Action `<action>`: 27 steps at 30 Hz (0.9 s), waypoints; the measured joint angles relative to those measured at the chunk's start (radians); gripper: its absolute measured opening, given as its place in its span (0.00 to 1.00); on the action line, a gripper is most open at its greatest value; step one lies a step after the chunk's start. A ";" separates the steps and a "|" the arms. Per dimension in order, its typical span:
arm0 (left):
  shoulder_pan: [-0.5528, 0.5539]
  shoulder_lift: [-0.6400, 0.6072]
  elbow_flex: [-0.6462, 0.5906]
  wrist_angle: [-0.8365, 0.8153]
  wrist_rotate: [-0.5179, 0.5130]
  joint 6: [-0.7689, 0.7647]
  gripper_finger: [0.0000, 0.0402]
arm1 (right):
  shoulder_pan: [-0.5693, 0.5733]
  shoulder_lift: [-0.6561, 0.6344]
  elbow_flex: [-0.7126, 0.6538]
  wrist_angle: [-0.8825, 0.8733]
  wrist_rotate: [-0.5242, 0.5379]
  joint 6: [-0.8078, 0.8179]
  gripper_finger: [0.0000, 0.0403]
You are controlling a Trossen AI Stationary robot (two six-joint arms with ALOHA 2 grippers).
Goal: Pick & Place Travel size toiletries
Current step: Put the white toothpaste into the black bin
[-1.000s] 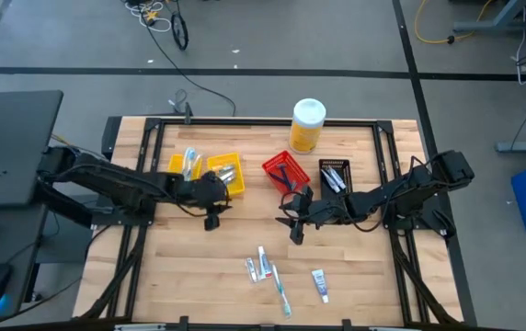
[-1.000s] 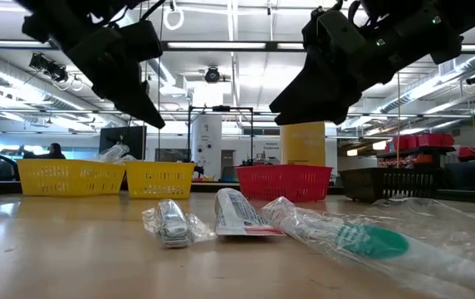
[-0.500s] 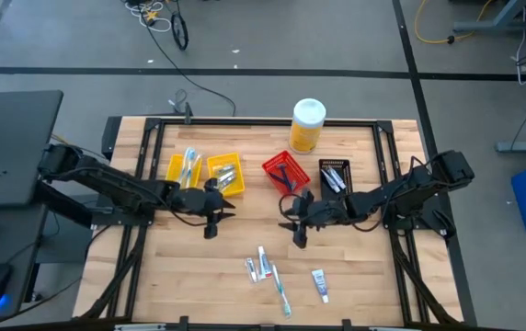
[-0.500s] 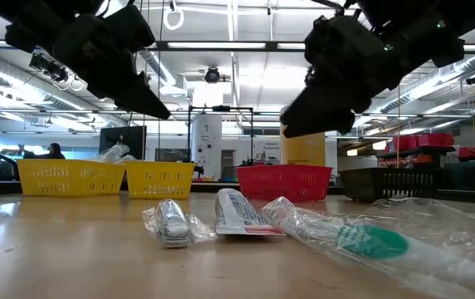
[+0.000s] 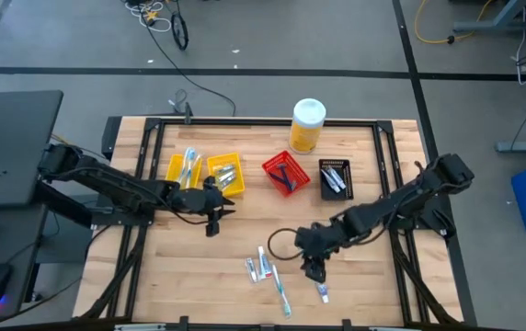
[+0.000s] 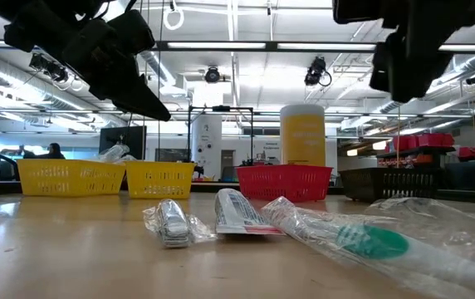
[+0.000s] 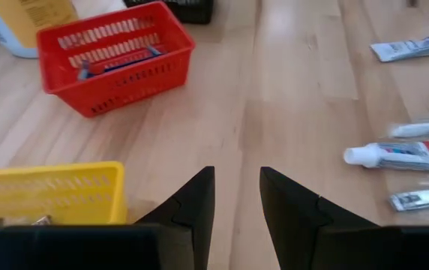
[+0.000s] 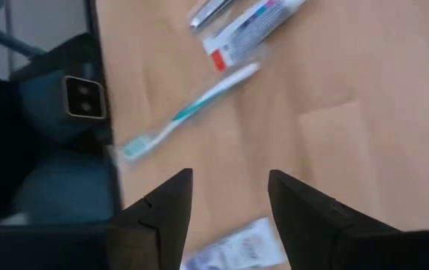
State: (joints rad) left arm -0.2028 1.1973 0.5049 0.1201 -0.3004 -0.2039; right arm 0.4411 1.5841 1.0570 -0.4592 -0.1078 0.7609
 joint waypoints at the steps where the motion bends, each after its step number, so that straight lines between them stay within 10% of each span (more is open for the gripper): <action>1: 0.000 0.000 0.000 0.000 -0.009 0.000 0.28 | 0.014 0.009 0.006 0.003 0.000 0.033 0.47; 12: -0.001 0.000 0.000 -0.004 -0.025 0.010 0.28 | 0.146 0.104 0.005 -0.031 -0.171 0.611 0.51; 27: -0.002 0.000 0.000 -0.010 -0.046 0.047 0.28 | 0.175 0.140 0.004 -0.028 -0.181 0.874 0.51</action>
State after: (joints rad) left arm -0.2043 1.1976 0.5049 0.1098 -0.3463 -0.1567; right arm 0.6164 1.7239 1.0611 -0.4876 -0.2883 1.6348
